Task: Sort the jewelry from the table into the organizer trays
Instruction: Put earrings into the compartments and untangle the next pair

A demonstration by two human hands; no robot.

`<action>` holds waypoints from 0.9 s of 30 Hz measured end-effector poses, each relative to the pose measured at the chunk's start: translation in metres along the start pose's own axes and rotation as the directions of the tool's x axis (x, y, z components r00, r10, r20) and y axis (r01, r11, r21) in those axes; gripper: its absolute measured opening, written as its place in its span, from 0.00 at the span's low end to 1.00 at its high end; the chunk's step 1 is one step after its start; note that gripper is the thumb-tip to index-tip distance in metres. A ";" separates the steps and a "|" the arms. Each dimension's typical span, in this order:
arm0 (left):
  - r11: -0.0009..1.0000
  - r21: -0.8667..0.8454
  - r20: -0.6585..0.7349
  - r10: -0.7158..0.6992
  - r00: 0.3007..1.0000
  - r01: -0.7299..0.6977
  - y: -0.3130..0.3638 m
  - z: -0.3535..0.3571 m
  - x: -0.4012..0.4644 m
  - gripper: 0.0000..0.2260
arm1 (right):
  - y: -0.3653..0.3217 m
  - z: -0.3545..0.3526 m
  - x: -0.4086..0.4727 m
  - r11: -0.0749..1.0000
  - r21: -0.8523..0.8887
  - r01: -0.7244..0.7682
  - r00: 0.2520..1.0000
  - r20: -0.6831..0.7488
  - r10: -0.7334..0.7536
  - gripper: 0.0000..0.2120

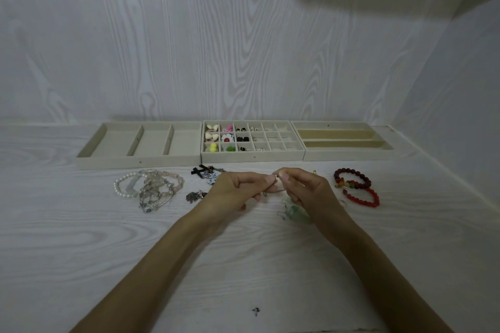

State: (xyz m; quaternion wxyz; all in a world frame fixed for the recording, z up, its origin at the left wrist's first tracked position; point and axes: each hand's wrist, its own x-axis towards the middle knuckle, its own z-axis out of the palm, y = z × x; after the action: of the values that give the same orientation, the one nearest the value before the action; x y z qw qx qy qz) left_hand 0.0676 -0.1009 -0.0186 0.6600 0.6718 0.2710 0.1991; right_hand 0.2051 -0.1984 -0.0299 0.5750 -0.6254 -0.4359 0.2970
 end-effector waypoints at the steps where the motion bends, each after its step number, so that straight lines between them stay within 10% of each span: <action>1: 1.000 0.010 0.019 0.003 1.000 -0.003 0.001 0.000 -0.001 0.06 | -0.001 0.001 -0.001 1.000 0.003 0.008 1.000 -0.013 -0.008 0.08; 16: 0.919 0.226 -0.130 0.357 0.925 -0.323 -0.019 0.005 0.009 0.04 | 0.020 -0.002 0.006 0.905 -0.327 0.271 0.930 -0.154 -0.334 0.07; 27: 0.754 0.498 0.038 0.474 0.880 -0.428 0.032 -0.010 0.051 0.08 | -0.021 -0.017 0.049 0.869 -0.359 0.341 0.869 -0.232 -0.437 0.08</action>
State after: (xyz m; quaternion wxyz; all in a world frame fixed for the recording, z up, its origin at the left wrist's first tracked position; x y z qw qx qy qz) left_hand 0.1041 -0.0609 0.0092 0.3859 0.8528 0.1723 0.3068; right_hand 0.2376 -0.1637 -0.0003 0.5797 -0.6431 -0.5005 0.0017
